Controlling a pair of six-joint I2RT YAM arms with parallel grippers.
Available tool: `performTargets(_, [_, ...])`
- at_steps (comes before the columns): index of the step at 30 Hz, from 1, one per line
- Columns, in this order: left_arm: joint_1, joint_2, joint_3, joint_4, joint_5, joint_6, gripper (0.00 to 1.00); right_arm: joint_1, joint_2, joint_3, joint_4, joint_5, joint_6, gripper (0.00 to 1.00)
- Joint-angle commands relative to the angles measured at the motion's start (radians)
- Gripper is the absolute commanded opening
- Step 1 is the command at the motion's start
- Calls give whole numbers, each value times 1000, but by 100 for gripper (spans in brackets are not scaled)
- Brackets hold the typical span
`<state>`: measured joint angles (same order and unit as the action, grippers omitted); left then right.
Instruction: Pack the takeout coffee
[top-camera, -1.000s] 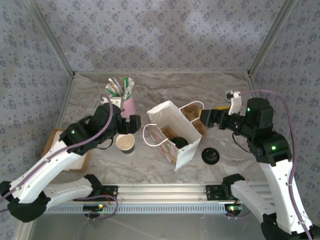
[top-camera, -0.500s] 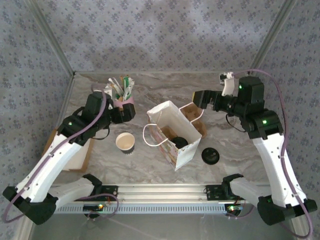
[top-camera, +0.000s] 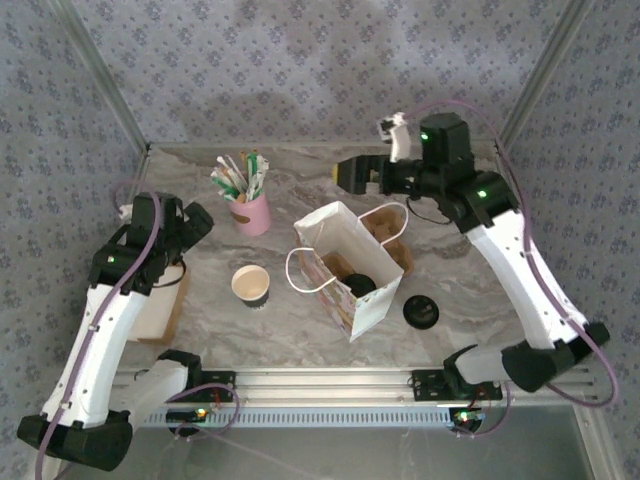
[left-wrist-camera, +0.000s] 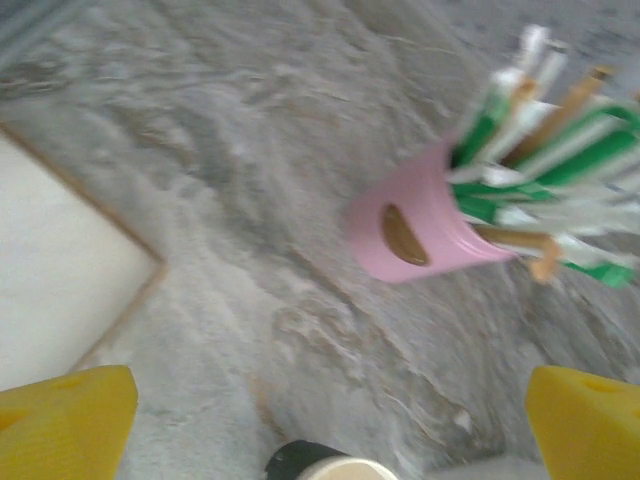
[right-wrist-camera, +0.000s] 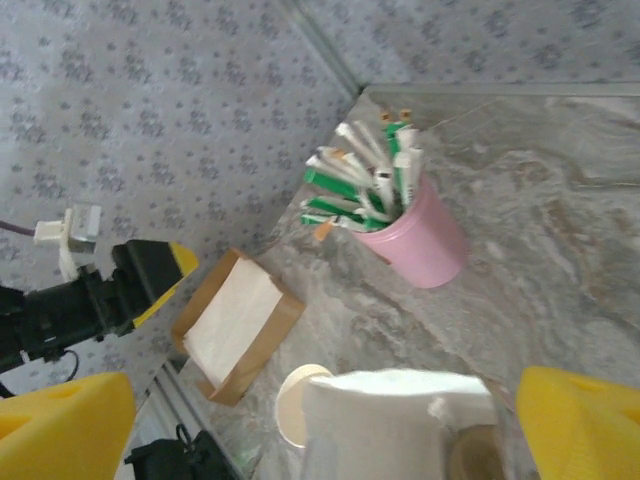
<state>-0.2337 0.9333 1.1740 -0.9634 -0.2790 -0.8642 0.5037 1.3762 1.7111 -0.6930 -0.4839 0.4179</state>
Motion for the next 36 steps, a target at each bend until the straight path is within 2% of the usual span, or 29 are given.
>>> performTargets(1, [43, 19, -9, -125, -146, -133, 100, 78, 83, 109, -66, 21, -43, 100])
performTargets(4, [107, 37, -31, -150, -178, -169, 99, 160, 172, 201, -106, 45, -65, 100])
performTargets(9, [252, 82, -89, -124, -162, -167, 99, 279, 319, 348, -198, 100, -100, 100])
performTargets(18, [463, 201, -200, -28, -70, -166, 85, 362, 481, 533, -315, 148, -112, 100])
performTargets(26, [548, 351, -258, 44, -68, -194, 76, 384, 548, 631, -383, 173, -113, 100])
performTargets(32, [606, 435, -290, 133, -51, -143, 75, 389, 560, 637, -395, 180, -113, 100])
performTargets(36, [636, 507, -298, 208, -7, -91, 69, 394, 568, 637, -393, 178, -110, 100])
